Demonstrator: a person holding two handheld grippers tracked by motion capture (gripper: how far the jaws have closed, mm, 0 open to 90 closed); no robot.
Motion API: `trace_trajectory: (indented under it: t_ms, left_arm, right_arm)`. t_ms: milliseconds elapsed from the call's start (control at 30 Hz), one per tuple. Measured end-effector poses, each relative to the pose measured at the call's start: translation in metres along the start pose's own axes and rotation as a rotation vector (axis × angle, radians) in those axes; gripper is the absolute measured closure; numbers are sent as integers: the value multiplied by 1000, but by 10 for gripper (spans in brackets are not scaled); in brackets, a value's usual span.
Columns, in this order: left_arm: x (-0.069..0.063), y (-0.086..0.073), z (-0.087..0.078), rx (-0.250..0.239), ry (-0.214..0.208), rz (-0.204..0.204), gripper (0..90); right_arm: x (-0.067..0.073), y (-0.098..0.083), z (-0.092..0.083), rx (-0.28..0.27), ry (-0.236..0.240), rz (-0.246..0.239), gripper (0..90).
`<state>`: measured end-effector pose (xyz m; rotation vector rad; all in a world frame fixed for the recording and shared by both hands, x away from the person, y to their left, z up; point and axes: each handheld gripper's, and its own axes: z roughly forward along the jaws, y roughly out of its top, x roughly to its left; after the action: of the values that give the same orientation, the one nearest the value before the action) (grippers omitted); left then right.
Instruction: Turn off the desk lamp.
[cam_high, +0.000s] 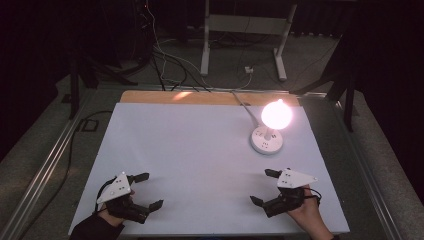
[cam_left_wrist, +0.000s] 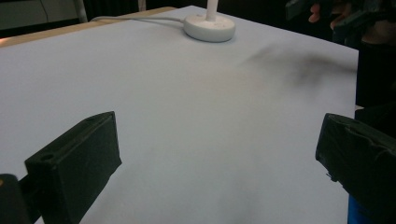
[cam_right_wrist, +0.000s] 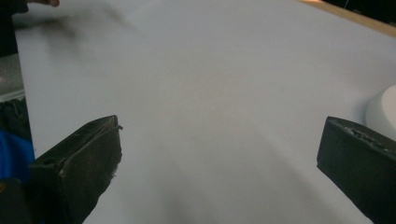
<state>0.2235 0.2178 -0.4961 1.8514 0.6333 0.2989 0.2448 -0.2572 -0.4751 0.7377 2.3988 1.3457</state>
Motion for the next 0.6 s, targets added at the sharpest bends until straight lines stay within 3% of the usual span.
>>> trace_trajectory:
  t_ms: [400, 600]
  left_arm:
    - [0, 0, 0, 2, 0, 4, 5]
    - [0, 0, 0, 1, 5, 2, 5]
  right_arm:
    - [-10, 14, 0, -28, -39, 1, 0]
    - [-19, 16, 1, -47, -115, 26, 0]
